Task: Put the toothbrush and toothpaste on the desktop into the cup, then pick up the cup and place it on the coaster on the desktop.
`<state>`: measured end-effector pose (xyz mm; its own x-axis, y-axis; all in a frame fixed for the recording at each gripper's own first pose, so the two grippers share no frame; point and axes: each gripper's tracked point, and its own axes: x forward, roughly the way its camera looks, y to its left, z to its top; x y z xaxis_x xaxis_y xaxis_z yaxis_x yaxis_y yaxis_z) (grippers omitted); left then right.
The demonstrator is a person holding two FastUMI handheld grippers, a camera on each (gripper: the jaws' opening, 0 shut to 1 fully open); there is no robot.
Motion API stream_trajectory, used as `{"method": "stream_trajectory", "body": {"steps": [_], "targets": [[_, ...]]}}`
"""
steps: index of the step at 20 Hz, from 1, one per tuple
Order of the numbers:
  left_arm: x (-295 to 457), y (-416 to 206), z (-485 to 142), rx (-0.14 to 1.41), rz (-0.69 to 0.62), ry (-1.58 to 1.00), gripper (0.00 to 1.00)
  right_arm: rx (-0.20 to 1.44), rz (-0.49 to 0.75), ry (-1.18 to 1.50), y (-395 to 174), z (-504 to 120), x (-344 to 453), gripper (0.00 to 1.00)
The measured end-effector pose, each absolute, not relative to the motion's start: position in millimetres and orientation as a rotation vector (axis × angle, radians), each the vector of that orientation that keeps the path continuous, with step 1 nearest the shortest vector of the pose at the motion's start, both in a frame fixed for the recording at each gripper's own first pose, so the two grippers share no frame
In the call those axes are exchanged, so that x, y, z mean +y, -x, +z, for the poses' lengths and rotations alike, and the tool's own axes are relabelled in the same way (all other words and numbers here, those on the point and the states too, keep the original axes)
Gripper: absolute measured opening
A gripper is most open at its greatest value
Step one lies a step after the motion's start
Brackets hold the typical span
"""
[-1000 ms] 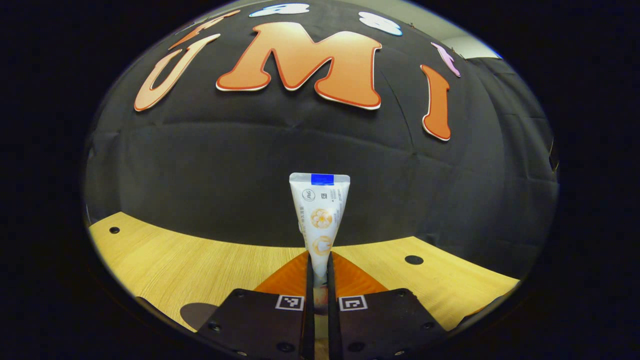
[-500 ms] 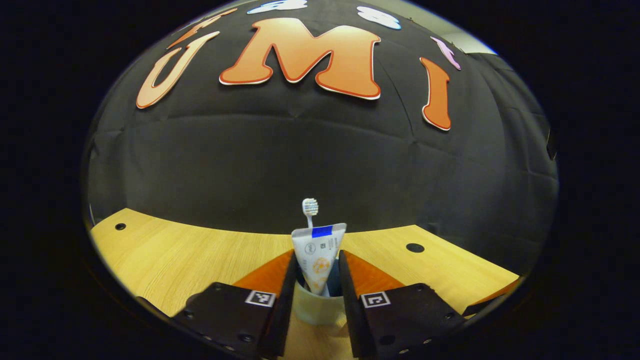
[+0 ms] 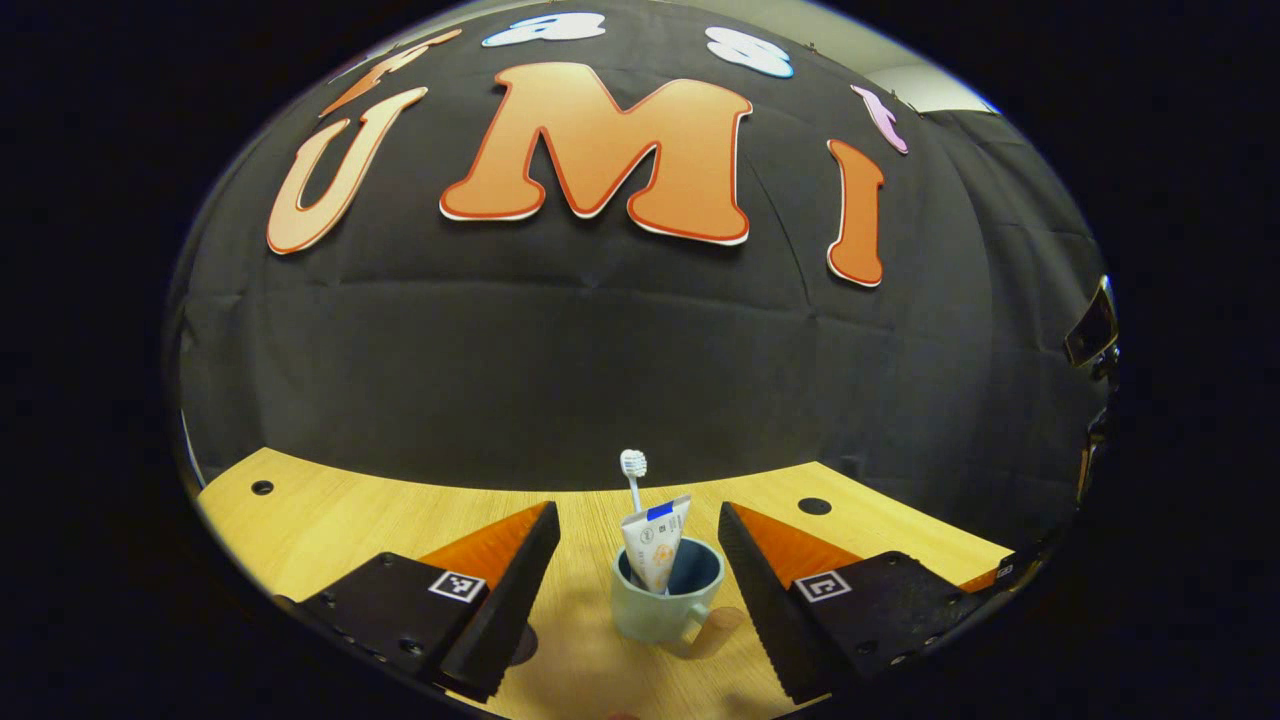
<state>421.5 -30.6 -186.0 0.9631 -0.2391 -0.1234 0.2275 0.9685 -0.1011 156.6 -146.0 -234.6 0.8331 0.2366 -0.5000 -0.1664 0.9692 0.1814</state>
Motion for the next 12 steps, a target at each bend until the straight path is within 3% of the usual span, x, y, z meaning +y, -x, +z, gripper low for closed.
{"method": "stream_trajectory", "body": {"steps": [9,12], "targets": [[33.3,-345.0,-143.1,0.215,-0.177,0.078,0.97,0.561,0.24,-0.116,-186.5,-206.9,-112.7,0.99],[59.5,-314.9,-152.9,0.288,-0.131,0.084,0.97,0.586,0.233,-0.099,-206.3,-204.4,-106.0,0.94]]}}
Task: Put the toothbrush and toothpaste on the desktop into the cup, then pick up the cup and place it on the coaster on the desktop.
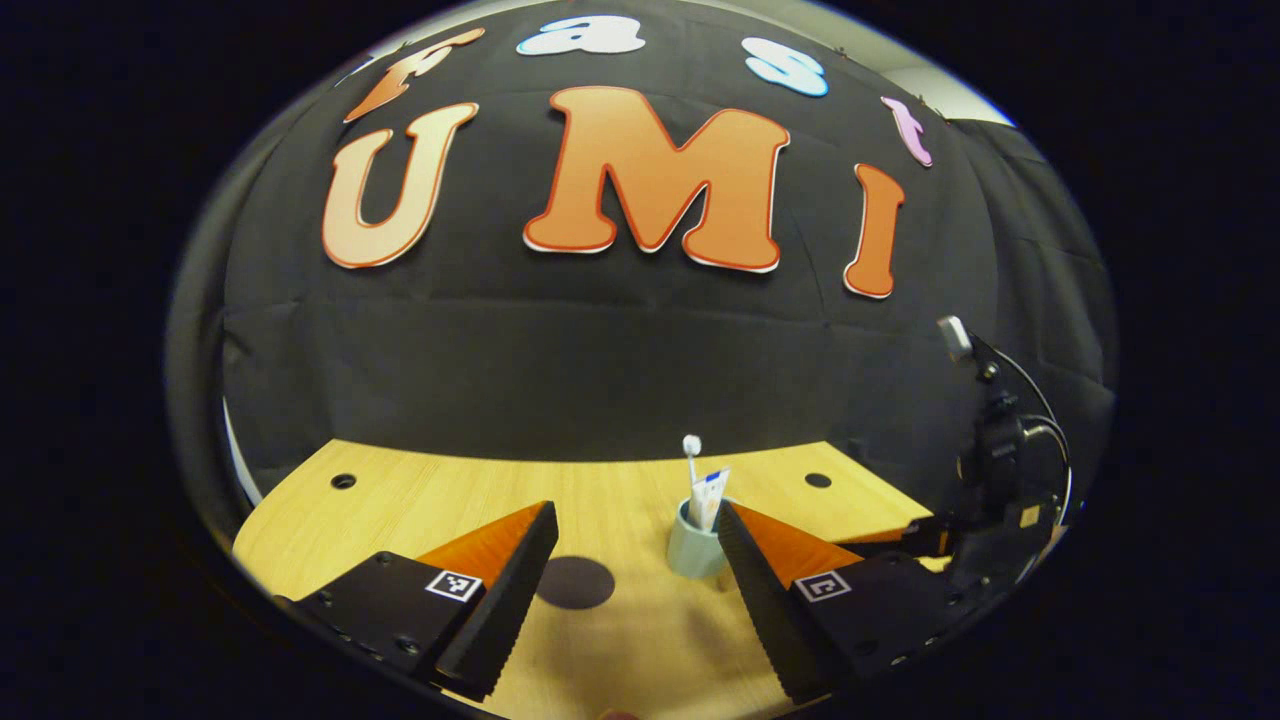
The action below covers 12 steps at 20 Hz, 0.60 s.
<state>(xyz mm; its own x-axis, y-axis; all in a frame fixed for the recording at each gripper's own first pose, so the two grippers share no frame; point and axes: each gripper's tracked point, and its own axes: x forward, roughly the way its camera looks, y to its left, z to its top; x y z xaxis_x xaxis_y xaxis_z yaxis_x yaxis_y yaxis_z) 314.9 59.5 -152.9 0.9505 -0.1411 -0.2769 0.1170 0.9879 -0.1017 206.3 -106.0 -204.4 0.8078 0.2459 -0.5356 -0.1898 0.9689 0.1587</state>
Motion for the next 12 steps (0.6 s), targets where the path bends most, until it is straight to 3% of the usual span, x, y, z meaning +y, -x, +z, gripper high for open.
{"method": "stream_trajectory", "body": {"steps": [9,12], "targets": [[129.2,-247.4,-156.3,0.403,-0.011,0.026,0.97,0.702,0.191,-0.028,-251.0,-220.6,-93.6,0.89],[139.1,-228.6,-172.0,0.479,0.001,0.029,0.97,0.763,0.18,-0.015,-260.9,-237.9,-89.4,0.78]]}}
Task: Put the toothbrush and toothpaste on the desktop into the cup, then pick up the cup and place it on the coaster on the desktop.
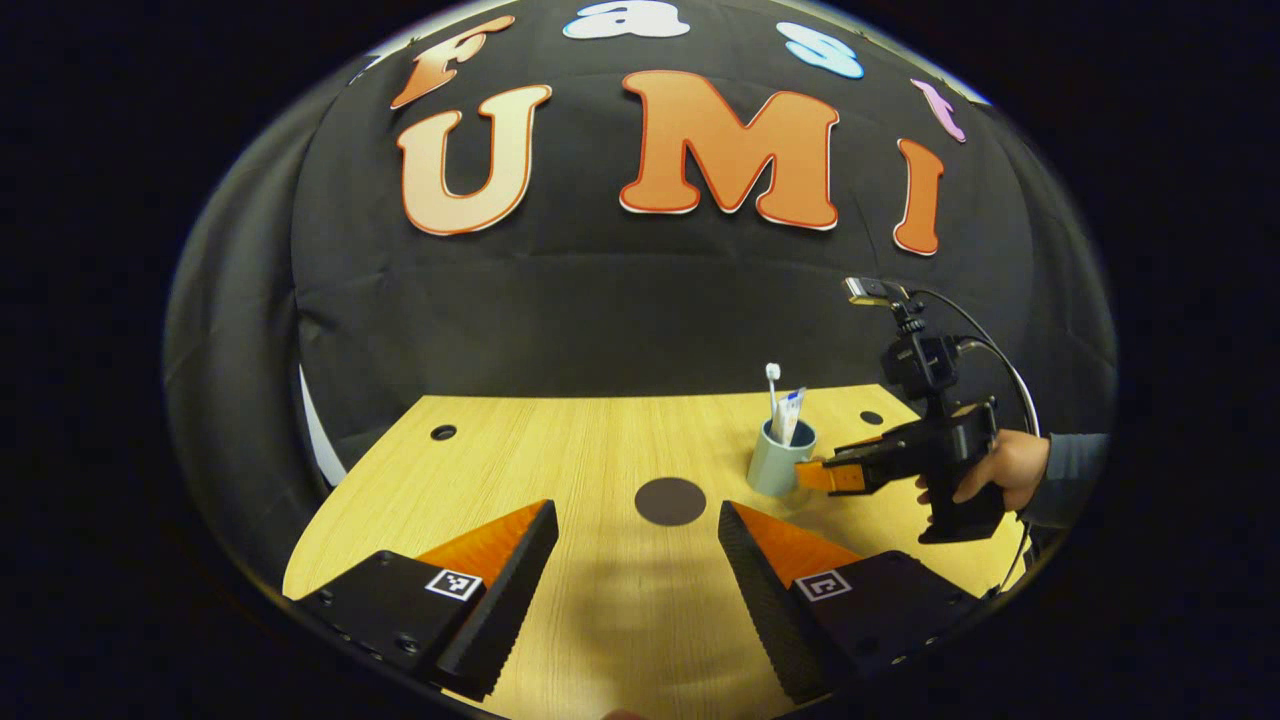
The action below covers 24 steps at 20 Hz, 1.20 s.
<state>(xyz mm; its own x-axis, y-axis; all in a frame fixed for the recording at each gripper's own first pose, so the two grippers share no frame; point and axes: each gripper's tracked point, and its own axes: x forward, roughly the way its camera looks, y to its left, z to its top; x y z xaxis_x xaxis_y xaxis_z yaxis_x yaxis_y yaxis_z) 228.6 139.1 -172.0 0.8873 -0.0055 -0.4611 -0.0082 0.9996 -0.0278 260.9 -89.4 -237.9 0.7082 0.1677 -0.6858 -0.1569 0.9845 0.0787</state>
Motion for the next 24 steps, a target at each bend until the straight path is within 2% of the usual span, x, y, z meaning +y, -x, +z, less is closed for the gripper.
{"method": "stream_trajectory", "body": {"steps": [5,9,11,12,18,24], "targets": [[150.0,-215.8,-184.8,0.56,0.011,0.034,0.98,0.826,0.151,-0.015,-274.8,-259.1,-83.4,0.66],[156.1,-209.6,-193.0,0.605,0.02,0.038,0.98,0.884,0.097,-0.037,-283.8,-271.6,-89.7,0.52],[159.0,-204.6,-198.9,0.631,0.027,0.043,0.98,0.917,0.087,-0.075,-279.2,-274.7,-88.6,0.41],[159.9,-203.5,-201.0,0.641,0.027,0.048,0.98,0.915,0.081,-0.084,-280.6,-272.7,-89.3,0.31],[171.0,-199.2,-205.5,0.656,0.044,0.056,0.96,0.922,0.065,-0.064,-277.9,-273.1,-85.6,0.18],[173.4,-191.0,-205.2,0.659,0.047,0.072,0.98,0.892,0.106,-0.058,-282.2,-271.0,-84.6,0.17]]}}
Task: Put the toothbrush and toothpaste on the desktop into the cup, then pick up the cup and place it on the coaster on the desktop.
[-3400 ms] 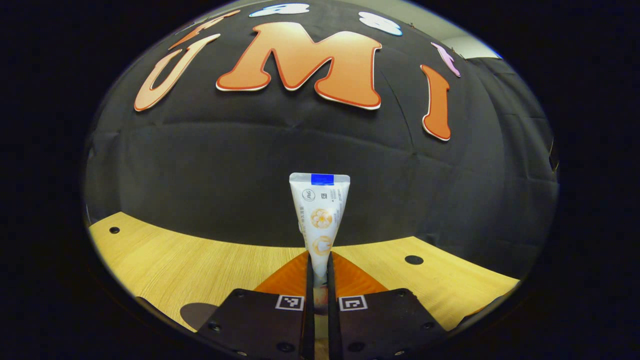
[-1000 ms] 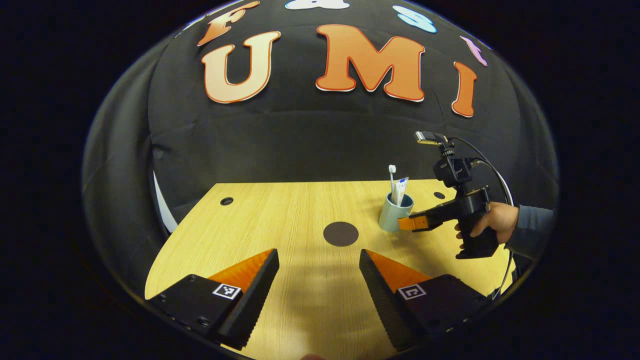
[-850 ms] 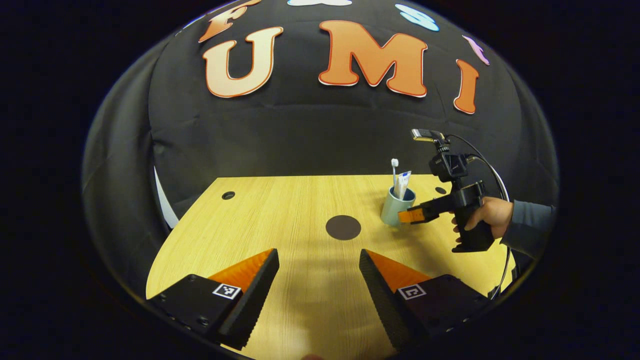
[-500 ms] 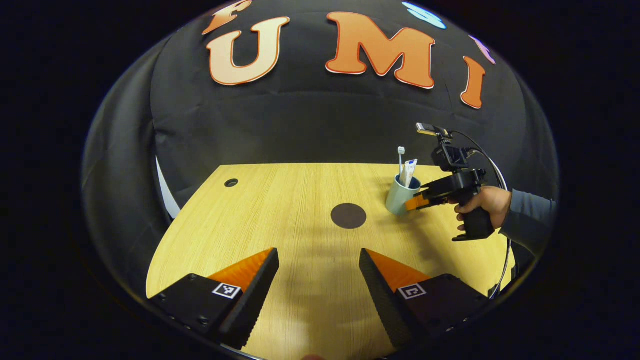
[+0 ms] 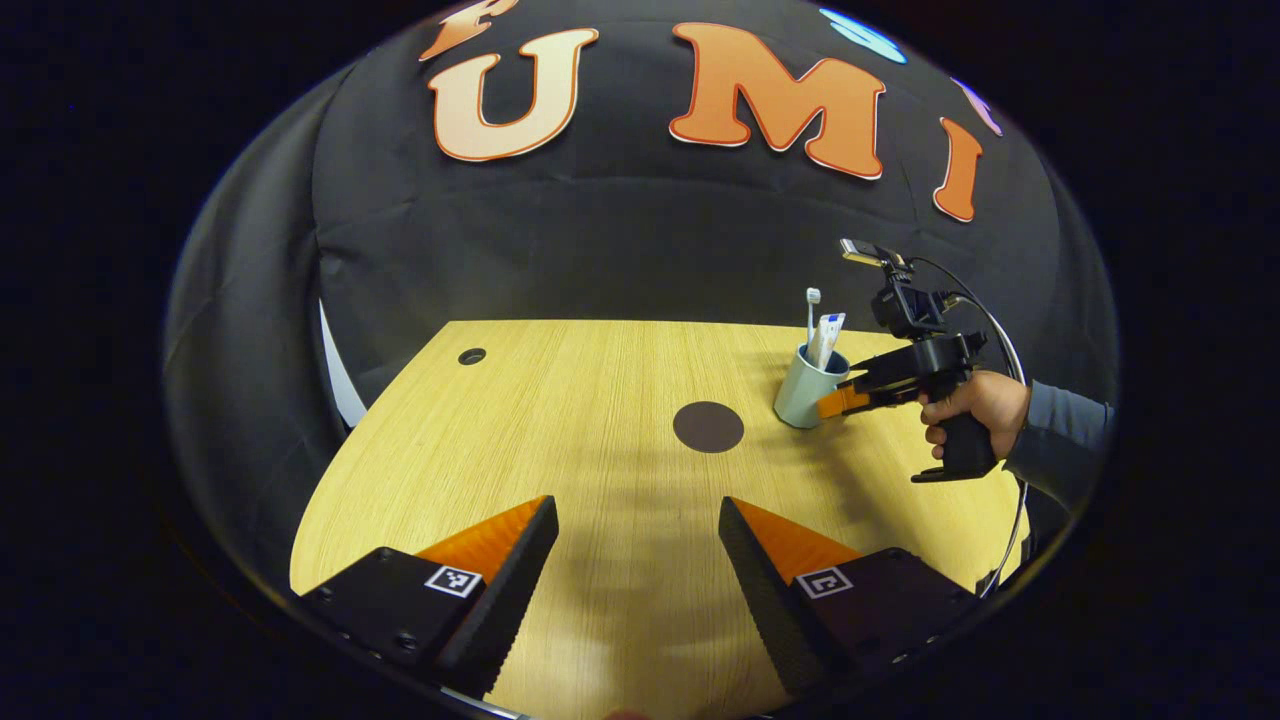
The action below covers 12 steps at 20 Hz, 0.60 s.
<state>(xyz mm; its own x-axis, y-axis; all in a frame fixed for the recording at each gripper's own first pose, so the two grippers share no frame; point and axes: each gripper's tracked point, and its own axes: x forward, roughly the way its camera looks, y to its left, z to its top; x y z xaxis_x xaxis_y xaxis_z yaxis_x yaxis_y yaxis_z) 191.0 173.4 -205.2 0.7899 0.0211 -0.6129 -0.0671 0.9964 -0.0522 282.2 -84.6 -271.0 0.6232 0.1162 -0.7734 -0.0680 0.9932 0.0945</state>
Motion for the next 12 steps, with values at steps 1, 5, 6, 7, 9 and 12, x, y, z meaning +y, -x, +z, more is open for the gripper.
{"method": "stream_trajectory", "body": {"steps": [1,5,6,7,9,12], "targets": [[174.8,-188.6,-206.2,0.661,0.044,0.073,0.96,0.883,0.119,-0.05,-283.2,-272.9,-85.4,0.17],[184.3,-189.4,-209.7,0.673,0.047,0.059,0.98,0.861,0.174,-0.008,-286.8,-274.9,-88.9,0.17],[183.3,-188.9,-210.5,0.676,0.046,0.059,0.98,0.857,0.189,-0.001,-287.5,-273.4,-89.1,0.17],[180.2,-187.3,-212.5,0.677,0.045,0.059,0.98,0.855,0.202,0.003,-288.3,-272.4,-89.9,0.17],[179.7,-185.0,-212.0,0.68,0.042,0.057,0.98,0.859,0.225,0.012,-288.7,-273.4,-90.5,0.17],[188.1,-181.0,-215.3,0.682,0.041,0.055,0.98,0.863,0.251,0.031,-289.0,-273.4,-92.6,0.17]]}}
